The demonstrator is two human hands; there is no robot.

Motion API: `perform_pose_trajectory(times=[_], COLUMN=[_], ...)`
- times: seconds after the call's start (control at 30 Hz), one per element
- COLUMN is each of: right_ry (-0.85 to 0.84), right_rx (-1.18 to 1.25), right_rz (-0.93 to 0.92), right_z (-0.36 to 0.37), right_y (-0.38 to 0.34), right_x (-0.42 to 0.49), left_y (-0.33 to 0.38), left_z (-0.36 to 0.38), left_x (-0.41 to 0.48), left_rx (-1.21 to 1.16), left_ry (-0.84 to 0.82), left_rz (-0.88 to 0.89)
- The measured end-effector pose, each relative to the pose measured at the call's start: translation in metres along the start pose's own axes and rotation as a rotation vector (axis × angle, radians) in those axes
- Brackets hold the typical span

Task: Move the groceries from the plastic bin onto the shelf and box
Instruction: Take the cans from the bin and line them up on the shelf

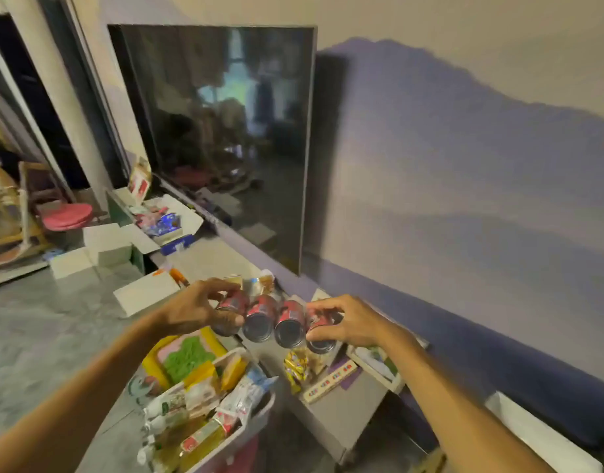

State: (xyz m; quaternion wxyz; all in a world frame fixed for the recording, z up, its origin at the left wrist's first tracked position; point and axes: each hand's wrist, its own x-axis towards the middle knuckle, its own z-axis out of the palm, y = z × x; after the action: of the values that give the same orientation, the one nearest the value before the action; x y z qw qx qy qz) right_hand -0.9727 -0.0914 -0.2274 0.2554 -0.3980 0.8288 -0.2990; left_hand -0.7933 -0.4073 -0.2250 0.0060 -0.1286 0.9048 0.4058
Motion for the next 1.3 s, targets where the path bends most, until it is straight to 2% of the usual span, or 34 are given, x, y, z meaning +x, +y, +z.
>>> perform_pose_trajectory(times=[0.2, 0.3, 0.4, 0.5, 0.73, 0.83, 0.9, 1.07, 1.3], right_ry=[0.265, 0.404, 0.497, 0.552, 0.534, 0.503, 0.465, 0.455, 0.461], right_rx=[0.036, 0.028, 0.033, 0.045, 0.067, 0.095, 0.136, 0.262, 0.479], right_rz=[0.24, 0.363, 0.483, 0.565, 0.72, 0.732, 0.74, 0.719, 0.772], right_z=[-0.035, -0.05, -0.06, -0.07, -0.076, -0.082, -0.086, -0.094, -0.072], right_y=[0.059, 0.085, 0.113, 0.144, 0.245, 0.289, 0.317, 0.397, 0.53], right_x=[-0.168, -0.271, -0.37, -0.463, -0.636, -0.673, -0.683, -0.674, -0.635], left_y=[0.114, 0.182, 0.244, 0.301, 0.411, 0.424, 0.422, 0.417, 0.398], left_z=[0.093, 0.167, 0.252, 0.341, 0.523, 0.586, 0.617, 0.675, 0.759], left_x=[0.041, 0.049, 0.048, 0.039, -0.009, -0.015, -0.012, 0.015, 0.064], left_rx=[0.031, 0.036, 0.042, 0.043, -0.054, -0.105, -0.147, -0.214, -0.308], left_ry=[-0.214, -0.367, -0.452, -0.55, -0.77, -0.783, -0.774, -0.765, -0.766], left_rz=[0.213, 0.337, 0.465, 0.529, 0.551, 0.494, 0.39, 0.218, 0.151])
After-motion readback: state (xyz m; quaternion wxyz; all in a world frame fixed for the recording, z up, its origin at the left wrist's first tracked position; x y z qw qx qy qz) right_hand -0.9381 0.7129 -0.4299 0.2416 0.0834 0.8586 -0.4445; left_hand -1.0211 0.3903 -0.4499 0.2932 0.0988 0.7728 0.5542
